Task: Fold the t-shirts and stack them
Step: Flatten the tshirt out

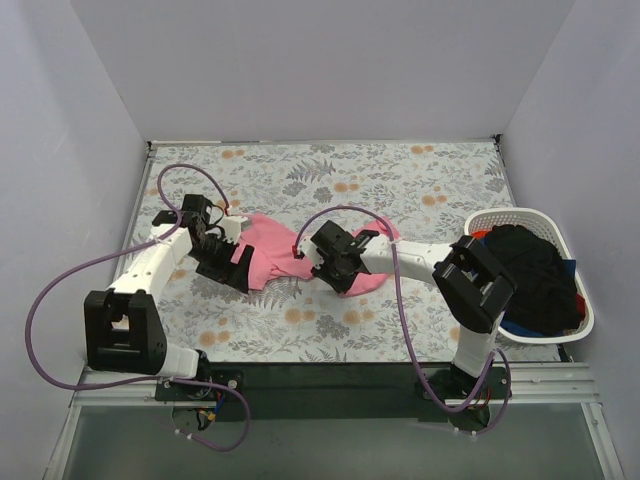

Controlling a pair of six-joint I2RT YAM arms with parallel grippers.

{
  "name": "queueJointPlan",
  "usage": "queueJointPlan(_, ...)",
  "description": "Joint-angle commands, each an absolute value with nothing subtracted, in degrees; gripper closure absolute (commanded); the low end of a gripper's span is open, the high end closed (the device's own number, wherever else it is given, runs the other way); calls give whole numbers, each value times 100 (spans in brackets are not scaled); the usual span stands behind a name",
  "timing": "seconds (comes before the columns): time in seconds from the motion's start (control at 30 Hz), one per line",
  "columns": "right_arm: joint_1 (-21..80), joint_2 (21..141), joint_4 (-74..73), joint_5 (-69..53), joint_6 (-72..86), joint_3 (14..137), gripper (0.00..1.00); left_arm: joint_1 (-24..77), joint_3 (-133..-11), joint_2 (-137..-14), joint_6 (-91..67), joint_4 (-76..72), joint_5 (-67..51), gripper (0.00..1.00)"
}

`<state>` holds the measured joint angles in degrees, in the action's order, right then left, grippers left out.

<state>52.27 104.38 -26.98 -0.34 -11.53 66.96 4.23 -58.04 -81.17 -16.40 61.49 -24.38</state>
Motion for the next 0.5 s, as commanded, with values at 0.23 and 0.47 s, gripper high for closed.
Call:
queueJointPlan(0.23,5019,10134,-2944,-210,-1134,6442,99,1071,-5301,-7076,-932,5364,-2716,23)
queueJointPlan(0.47,4597,9642,-3085,-826,-1178,6434,99,1801,-5062,-7540,-1327,4650,-1864,41)
